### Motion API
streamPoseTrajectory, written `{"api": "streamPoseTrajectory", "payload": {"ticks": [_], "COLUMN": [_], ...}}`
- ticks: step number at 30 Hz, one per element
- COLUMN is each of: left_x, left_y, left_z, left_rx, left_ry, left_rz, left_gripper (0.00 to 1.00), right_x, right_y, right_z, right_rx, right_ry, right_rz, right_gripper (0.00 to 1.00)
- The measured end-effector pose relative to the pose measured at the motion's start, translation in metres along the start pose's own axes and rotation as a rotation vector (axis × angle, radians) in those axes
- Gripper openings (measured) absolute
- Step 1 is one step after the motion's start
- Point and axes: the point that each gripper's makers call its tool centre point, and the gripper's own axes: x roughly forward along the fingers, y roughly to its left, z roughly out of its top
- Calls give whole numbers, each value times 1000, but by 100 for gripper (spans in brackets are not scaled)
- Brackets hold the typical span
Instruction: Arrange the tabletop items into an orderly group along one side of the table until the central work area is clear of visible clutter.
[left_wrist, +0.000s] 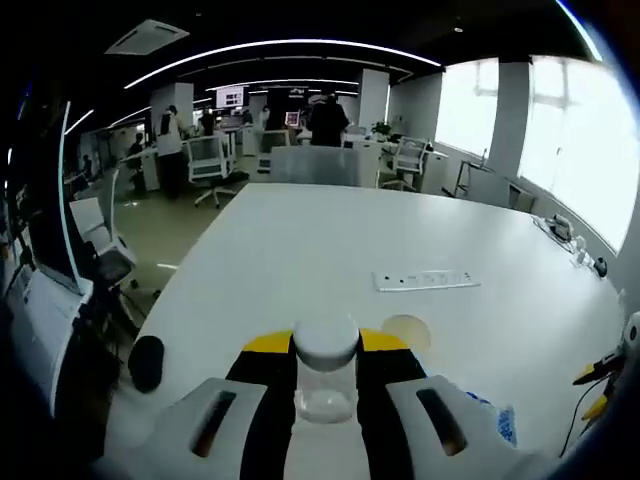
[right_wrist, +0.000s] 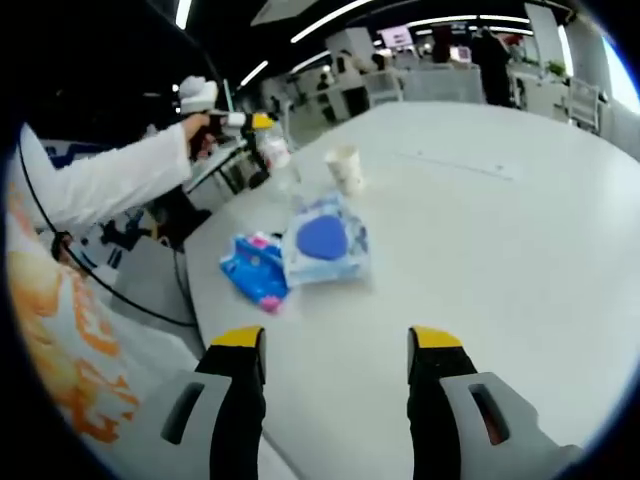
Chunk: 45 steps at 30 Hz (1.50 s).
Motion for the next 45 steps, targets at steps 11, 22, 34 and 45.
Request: {"api": "streamPoseTrajectory", "payload": {"ticks": [11,22,34,45], "left_x": [46,64,72,70], "left_y": [-12,-26,-34,-40], "left_z": [23,24,9,3], "left_rx": [32,66,45,40], "left_ry": [23,54,86,76], "left_rz": [-1,-1,5,15], "left_gripper": [20,20,20,20], "right_x": [-2,-2,-3,0], "right_y": [-5,-9,-13,-10], "right_z": [1,2,0,-1], "right_rx": [38,93,133,145], "right_ry": [-6,-27,-37,-34], "right_rz": [-11,-13,-10,8], "right_gripper": [55,55,54,54]}}
